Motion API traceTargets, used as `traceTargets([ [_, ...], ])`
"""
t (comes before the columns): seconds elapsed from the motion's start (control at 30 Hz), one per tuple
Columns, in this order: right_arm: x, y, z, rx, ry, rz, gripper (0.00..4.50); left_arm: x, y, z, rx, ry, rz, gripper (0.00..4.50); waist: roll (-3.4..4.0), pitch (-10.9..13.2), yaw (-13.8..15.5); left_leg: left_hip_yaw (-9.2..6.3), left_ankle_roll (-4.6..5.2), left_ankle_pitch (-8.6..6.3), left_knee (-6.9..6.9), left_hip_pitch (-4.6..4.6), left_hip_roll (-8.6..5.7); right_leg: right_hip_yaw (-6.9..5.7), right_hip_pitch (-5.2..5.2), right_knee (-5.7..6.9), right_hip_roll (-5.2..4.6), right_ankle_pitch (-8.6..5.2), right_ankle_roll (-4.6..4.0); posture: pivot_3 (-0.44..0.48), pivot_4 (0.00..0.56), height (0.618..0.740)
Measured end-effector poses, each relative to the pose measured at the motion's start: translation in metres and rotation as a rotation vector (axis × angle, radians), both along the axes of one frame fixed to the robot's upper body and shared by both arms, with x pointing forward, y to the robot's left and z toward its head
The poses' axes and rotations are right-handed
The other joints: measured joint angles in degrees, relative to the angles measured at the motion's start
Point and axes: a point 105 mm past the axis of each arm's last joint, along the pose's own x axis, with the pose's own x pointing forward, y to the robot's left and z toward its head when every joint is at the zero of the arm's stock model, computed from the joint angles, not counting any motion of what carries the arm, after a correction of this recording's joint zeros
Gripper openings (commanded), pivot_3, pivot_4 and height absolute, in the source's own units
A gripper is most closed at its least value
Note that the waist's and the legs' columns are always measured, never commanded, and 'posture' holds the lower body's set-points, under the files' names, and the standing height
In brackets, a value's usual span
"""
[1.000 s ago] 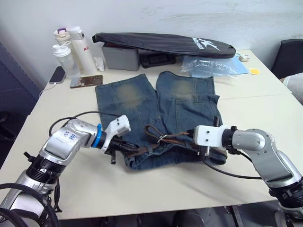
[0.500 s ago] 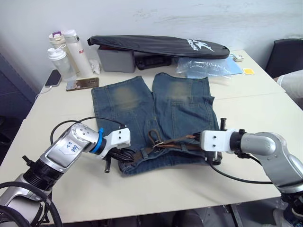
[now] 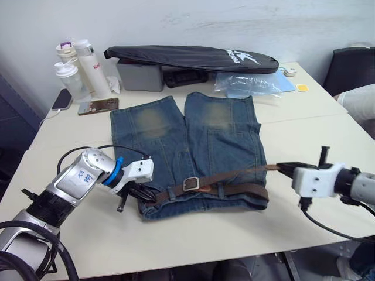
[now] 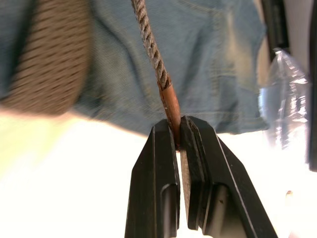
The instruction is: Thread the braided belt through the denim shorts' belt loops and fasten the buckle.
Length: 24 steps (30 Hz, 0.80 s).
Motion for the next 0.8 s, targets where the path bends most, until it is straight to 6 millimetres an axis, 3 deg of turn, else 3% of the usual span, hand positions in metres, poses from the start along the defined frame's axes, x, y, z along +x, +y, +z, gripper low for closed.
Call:
traceTargets([
  [0.23,-0.018,-0.003,-0.012,0.044,0.054,-0.029,0.00,0.002,0.000,0.001,-0.008,0.014,-0.007,0.09,-0.03,-0.02,0.09,0.32,-0.15,-0.26,-0.12,0.21,0.09,0.01,0.02,-0.04,0.01,-0.06,-0.06,0.000,0.150,0.622],
  [0.4,-0.016,0.003,-0.015,0.089,0.052,-0.051,0.00,0.002,0.001,0.001,-0.010,0.030,0.003,0.09,-0.04,-0.03,0.03,0.35,-0.16,-0.27,-0.08,0.26,0.08,0.04,0.02,-0.08,-0.01,-0.06,-0.06,0.000,0.150,0.622],
  [0.67,-0.007,0.002,-0.037,0.111,0.046,-0.086,0.00,-0.003,0.004,0.004,-0.037,0.069,0.024,0.09,-0.05,-0.02,0.04,0.51,-0.22,-0.34,-0.05,0.30,0.10,0.05,-0.07,-0.05,0.00,-0.08,-0.10,0.000,0.150,0.622],
  [0.73,-0.007,0.001,-0.037,0.117,0.044,-0.085,0.82,-0.003,0.004,0.004,-0.039,0.067,0.024,0.00,-0.05,-0.02,0.04,0.58,-0.24,-0.36,-0.04,0.30,0.10,0.06,-0.06,-0.03,0.00,-0.08,-0.10,0.000,0.150,0.622],
  [0.8,-0.006,-0.003,-0.038,0.141,0.053,-0.107,1.25,-0.004,0.005,0.003,-0.042,0.070,0.029,0.00,-0.05,-0.02,0.02,0.64,-0.32,-0.48,-0.05,0.30,0.11,0.05,-0.06,-0.03,0.00,-0.08,-0.10,0.000,0.150,0.622],
])
